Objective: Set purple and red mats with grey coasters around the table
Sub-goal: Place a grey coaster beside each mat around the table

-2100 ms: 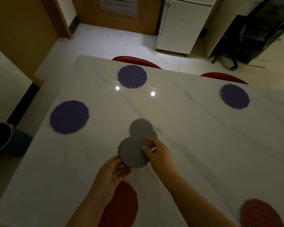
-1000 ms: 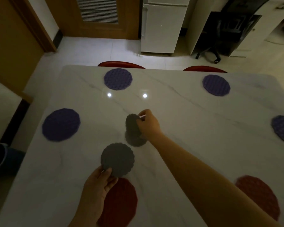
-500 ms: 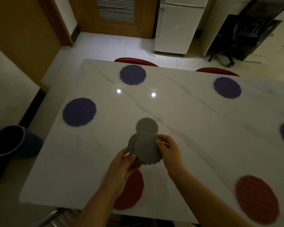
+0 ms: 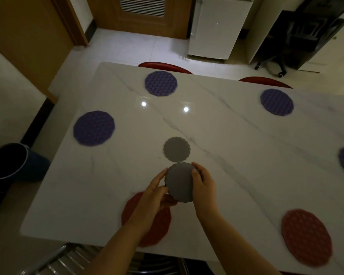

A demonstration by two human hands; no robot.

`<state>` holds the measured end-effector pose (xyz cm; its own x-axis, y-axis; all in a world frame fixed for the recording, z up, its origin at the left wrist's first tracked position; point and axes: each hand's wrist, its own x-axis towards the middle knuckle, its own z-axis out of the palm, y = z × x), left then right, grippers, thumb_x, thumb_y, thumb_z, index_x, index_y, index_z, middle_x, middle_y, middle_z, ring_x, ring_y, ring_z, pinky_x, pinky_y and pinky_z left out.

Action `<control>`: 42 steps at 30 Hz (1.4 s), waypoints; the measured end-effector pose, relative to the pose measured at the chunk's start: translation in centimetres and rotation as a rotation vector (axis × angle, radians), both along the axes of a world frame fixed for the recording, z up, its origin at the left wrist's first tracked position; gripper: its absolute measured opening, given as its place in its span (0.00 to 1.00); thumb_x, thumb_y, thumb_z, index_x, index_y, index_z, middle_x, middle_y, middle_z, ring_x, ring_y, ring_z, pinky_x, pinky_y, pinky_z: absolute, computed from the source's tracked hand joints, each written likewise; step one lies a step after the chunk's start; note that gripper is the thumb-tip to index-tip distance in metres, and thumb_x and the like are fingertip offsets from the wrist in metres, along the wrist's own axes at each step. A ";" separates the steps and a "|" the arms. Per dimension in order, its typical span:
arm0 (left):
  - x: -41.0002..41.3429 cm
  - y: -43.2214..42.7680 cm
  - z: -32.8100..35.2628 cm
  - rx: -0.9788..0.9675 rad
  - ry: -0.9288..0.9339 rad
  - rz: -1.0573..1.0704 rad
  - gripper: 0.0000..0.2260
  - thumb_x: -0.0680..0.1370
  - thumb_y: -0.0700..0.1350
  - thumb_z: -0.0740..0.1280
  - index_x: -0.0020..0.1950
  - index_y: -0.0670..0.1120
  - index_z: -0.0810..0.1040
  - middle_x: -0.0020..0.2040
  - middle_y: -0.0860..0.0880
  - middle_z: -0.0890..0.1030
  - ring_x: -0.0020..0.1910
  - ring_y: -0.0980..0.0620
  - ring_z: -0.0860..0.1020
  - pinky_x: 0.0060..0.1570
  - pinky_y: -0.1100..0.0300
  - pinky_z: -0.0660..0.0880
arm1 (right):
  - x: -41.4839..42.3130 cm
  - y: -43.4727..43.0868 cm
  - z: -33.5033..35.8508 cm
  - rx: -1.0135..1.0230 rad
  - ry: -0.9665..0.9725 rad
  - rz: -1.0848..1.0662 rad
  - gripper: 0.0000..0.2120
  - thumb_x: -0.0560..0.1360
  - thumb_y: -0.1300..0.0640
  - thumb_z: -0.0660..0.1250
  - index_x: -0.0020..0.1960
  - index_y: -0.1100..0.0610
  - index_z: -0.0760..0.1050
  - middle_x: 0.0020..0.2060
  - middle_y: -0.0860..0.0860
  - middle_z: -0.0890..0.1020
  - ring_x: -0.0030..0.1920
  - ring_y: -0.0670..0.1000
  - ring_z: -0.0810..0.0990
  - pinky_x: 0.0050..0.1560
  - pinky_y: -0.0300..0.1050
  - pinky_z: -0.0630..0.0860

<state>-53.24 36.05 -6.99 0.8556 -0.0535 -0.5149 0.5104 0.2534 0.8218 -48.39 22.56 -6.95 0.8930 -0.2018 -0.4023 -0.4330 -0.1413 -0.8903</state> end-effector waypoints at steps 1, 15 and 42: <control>0.0 0.0 -0.1 0.023 0.005 0.000 0.20 0.80 0.41 0.60 0.68 0.62 0.68 0.53 0.51 0.85 0.50 0.47 0.84 0.48 0.54 0.81 | 0.1 0.0 -0.1 0.010 0.014 0.014 0.10 0.80 0.54 0.57 0.58 0.48 0.74 0.50 0.43 0.77 0.48 0.42 0.76 0.41 0.35 0.73; -0.1 1.0 -0.6 -0.021 -0.005 0.158 0.19 0.75 0.49 0.66 0.67 0.57 0.71 0.54 0.54 0.84 0.54 0.49 0.83 0.46 0.58 0.80 | 2.1 -0.8 -1.3 -0.439 -0.145 0.515 0.17 0.79 0.49 0.56 0.67 0.48 0.69 0.60 0.47 0.74 0.53 0.45 0.74 0.51 0.37 0.68; 0.3 4.5 -1.9 -0.150 0.042 0.312 0.18 0.78 0.39 0.63 0.66 0.54 0.72 0.55 0.46 0.84 0.54 0.41 0.82 0.46 0.52 0.81 | 11.6 -2.3 0.0 -0.129 0.122 0.113 0.08 0.75 0.61 0.66 0.54 0.58 0.72 0.51 0.59 0.81 0.47 0.55 0.81 0.48 0.51 0.81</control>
